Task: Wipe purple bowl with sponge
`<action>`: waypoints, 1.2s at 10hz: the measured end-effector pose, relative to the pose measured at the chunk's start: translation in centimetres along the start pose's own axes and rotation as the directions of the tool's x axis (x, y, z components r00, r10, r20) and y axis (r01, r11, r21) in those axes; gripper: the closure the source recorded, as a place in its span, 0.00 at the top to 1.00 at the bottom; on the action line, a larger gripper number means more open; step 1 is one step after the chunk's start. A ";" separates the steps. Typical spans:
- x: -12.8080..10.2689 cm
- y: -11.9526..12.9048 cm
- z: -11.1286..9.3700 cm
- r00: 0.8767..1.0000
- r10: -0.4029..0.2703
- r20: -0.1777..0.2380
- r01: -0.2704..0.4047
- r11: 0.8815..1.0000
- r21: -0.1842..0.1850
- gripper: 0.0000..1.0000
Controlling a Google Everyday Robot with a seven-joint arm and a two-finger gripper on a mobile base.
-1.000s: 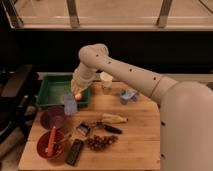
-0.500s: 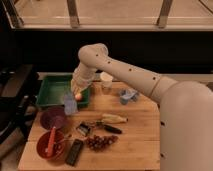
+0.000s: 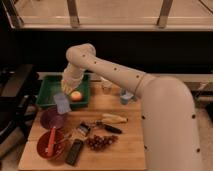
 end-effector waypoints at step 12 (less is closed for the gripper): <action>-2.5 -0.3 8.3 0.990 -0.064 0.124 0.058 0.997 0.049 0.00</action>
